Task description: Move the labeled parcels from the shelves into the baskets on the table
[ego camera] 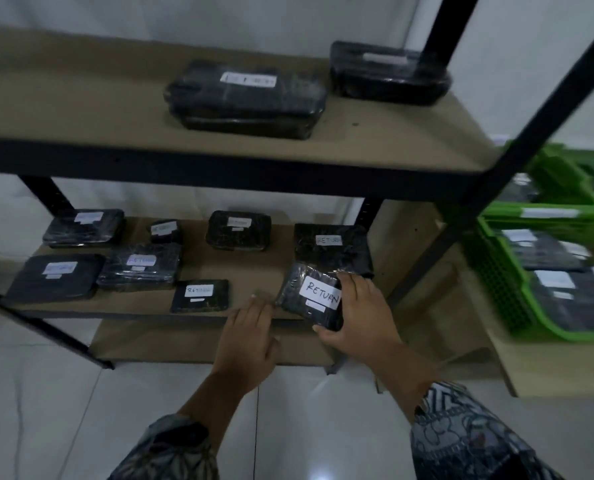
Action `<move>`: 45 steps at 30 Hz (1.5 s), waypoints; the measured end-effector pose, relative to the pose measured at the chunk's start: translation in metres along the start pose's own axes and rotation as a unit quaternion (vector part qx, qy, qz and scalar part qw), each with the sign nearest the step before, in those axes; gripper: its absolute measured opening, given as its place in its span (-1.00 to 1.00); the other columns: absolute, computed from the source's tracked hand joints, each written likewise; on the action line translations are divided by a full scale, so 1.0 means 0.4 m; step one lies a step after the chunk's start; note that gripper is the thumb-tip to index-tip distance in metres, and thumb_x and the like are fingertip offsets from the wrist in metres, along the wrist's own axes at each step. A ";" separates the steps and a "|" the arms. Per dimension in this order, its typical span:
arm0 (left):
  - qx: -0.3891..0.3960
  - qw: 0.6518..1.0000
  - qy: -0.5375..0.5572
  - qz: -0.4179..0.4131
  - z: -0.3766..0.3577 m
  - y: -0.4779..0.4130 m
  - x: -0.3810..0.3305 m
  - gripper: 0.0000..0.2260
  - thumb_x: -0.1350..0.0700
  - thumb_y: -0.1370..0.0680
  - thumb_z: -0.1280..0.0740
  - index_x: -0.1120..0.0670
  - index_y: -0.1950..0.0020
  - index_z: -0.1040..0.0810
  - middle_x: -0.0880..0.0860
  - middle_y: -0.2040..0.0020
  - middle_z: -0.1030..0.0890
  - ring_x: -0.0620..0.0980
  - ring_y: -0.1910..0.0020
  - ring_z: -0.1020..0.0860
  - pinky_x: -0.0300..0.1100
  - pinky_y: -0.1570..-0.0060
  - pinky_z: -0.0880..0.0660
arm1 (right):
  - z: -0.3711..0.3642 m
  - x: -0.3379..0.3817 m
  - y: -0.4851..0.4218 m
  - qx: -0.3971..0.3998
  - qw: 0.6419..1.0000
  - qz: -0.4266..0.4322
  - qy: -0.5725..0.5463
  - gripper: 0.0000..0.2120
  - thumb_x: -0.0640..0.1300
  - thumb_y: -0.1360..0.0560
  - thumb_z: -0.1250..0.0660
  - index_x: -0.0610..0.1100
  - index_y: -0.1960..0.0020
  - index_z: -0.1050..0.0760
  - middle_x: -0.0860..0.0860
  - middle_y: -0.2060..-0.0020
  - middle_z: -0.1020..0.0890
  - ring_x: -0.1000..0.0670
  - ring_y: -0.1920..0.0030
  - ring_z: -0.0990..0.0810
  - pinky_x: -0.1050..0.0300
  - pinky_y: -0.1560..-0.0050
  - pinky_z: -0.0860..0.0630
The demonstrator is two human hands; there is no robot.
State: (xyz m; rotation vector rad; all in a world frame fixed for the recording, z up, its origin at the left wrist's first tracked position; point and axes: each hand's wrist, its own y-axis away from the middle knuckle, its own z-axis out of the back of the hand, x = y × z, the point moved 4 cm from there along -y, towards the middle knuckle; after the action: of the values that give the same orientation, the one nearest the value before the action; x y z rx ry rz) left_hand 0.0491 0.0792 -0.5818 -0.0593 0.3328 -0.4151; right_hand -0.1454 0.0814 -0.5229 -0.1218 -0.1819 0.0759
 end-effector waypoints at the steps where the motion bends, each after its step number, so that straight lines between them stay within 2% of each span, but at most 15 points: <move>1: -0.002 1.000 -0.007 -0.015 0.021 -0.005 -0.028 -0.50 -0.02 -0.44 -0.20 0.20 -0.31 -0.44 0.19 -0.27 -0.51 0.17 -0.29 -0.45 0.13 -0.25 -0.37 | 0.028 -0.016 0.024 -0.002 1.000 -0.011 0.000 -0.13 0.26 -0.14 -0.50 -0.27 -0.26 -0.42 -0.13 -0.07 -0.56 -0.15 -0.05 -0.56 -0.03 -0.09 -0.52; 5: -0.006 0.997 -0.004 -0.079 0.092 -0.027 -0.152 -0.48 -0.04 -0.44 -0.15 0.14 -0.34 -0.41 0.15 -0.30 -0.49 0.17 -0.30 -0.43 0.17 -0.24 -0.39 | 0.142 -0.083 0.121 -0.023 0.998 -0.060 0.004 -0.16 0.26 -0.13 -0.45 -0.27 -0.22 -0.43 -0.13 0.01 -0.56 -0.15 0.03 -0.55 -0.01 0.02 -0.56; 7: -0.015 0.994 -0.005 -0.108 0.120 -0.035 -0.219 -0.49 -0.02 -0.42 -0.23 0.14 -0.34 -0.43 0.14 -0.30 -0.49 0.17 -0.29 -0.44 0.17 -0.24 -0.39 | 0.190 -0.122 0.168 -0.035 0.995 -0.087 0.014 -0.16 0.24 -0.11 -0.48 -0.28 -0.20 -0.44 -0.12 0.04 -0.56 -0.15 0.06 -0.55 0.01 0.05 -0.55; 9: -0.018 0.991 0.007 -0.134 0.141 -0.042 -0.293 -0.46 0.00 -0.42 -0.25 0.13 -0.38 -0.39 0.12 -0.36 -0.43 0.14 -0.37 -0.36 0.15 -0.33 -0.29 | 0.234 -0.163 0.208 -0.049 0.993 -0.105 0.020 -0.16 0.23 -0.11 -0.49 -0.29 -0.20 -0.45 -0.12 0.04 -0.57 -0.16 0.06 -0.56 0.01 0.03 -0.54; 12: -0.023 0.986 0.001 -0.167 0.153 -0.061 -0.398 -0.45 -0.03 -0.47 -0.16 0.10 -0.44 -0.31 0.08 -0.43 -0.35 0.10 -0.44 -0.25 0.08 -0.40 -0.17 | 0.291 -0.227 0.258 -0.051 0.990 -0.126 0.036 -0.16 0.23 -0.13 -0.49 -0.27 -0.23 -0.43 -0.13 0.00 -0.56 -0.15 0.01 -0.54 0.00 -0.01 -0.54; 15: -0.024 0.981 -0.002 -0.193 0.145 -0.097 -0.501 -0.45 -0.05 -0.44 -0.15 0.12 -0.39 -0.38 0.09 -0.36 -0.44 0.12 -0.37 -0.37 0.10 -0.30 -0.28 | 0.346 -0.307 0.295 -0.058 0.987 -0.143 0.054 -0.17 0.25 -0.14 -0.47 -0.26 -0.23 -0.43 -0.12 -0.01 -0.56 -0.15 0.01 -0.54 -0.01 0.01 -0.54; 17: -0.022 0.978 0.009 -0.208 0.133 -0.125 -0.572 -0.45 -0.03 -0.42 -0.20 0.13 -0.38 -0.39 0.11 -0.35 -0.46 0.14 -0.35 -0.39 0.12 -0.28 -0.32 | 0.380 -0.370 0.311 -0.062 0.985 -0.146 0.060 -0.16 0.26 -0.15 -0.45 -0.26 -0.24 -0.42 -0.13 -0.02 -0.55 -0.16 0.00 -0.54 -0.02 0.00 -0.53; 21: -0.022 0.973 0.020 -0.230 0.109 -0.187 -0.717 -0.43 -0.06 -0.40 -0.14 0.14 -0.36 -0.42 0.11 -0.31 -0.49 0.14 -0.30 -0.44 0.13 -0.22 -0.40 | 0.439 -0.510 0.328 -0.065 0.985 -0.146 0.066 -0.15 0.28 -0.15 -0.45 -0.25 -0.25 -0.41 -0.11 0.00 -0.54 -0.14 0.00 -0.54 -0.01 0.00 -0.54; 26: -0.032 0.972 0.024 -0.230 0.058 -0.276 -0.880 -0.44 -0.06 -0.39 -0.14 0.15 -0.34 -0.44 0.12 -0.29 -0.51 0.15 -0.28 -0.46 0.16 -0.20 -0.40 | 0.480 -0.687 0.327 -0.061 0.987 -0.137 0.064 -0.13 0.29 -0.17 -0.39 -0.25 -0.29 -0.38 -0.12 -0.05 -0.53 -0.15 -0.05 -0.53 -0.03 -0.08 -0.53; 31: -0.042 0.973 0.041 -0.222 0.007 -0.358 -0.991 -0.45 0.02 -0.38 -0.30 0.14 -0.36 -0.41 0.11 -0.31 -0.48 0.15 -0.31 -0.43 0.14 -0.24 -0.35 | 0.505 -0.832 0.308 -0.073 0.989 -0.121 0.040 -0.20 0.30 -0.17 -0.29 -0.24 -0.20 -0.42 -0.09 0.04 -0.54 -0.12 0.06 -0.54 0.00 0.04 -0.56; 34: -0.046 0.975 0.052 -0.209 -0.015 -0.411 -1.026 -0.46 0.03 -0.42 -0.29 0.13 -0.39 -0.38 0.11 -0.35 -0.44 0.15 -0.36 -0.36 0.12 -0.30 -0.31 | 0.513 -0.903 0.280 -0.070 0.989 -0.120 0.041 -0.21 0.27 -0.16 -0.34 -0.25 -0.21 -0.43 -0.10 0.04 -0.54 -0.12 0.06 -0.53 0.00 0.06 -0.55; 40: -0.044 0.975 0.062 -0.209 -0.051 -0.537 -1.079 -0.47 0.04 -0.43 -0.27 0.14 -0.40 -0.36 0.13 -0.34 -0.44 0.17 -0.35 -0.37 0.16 -0.28 -0.34 | 0.511 -1.015 0.192 -0.056 0.991 -0.113 0.051 -0.12 0.27 -0.23 -0.36 -0.27 -0.35 -0.32 -0.14 -0.14 -0.49 -0.16 -0.12 -0.48 0.00 -0.15 -0.43; 45: -0.052 0.975 0.057 -0.209 -0.078 -0.687 -1.089 -0.49 -0.02 -0.44 -0.18 0.15 -0.35 -0.41 0.14 -0.31 -0.47 0.19 -0.31 -0.41 0.12 -0.24 -0.39 | 0.520 -1.114 0.063 -0.055 0.990 -0.114 0.059 -0.12 0.30 -0.22 -0.36 -0.25 -0.34 -0.33 -0.13 -0.15 -0.48 -0.15 -0.15 -0.46 -0.02 -0.20 -0.43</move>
State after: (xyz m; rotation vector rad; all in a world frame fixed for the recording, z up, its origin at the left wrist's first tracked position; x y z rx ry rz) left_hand -0.4428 0.0050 -0.4444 -0.2111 0.4578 -0.8206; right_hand -0.6224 0.0914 -0.4014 -0.2136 -0.0805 -0.1701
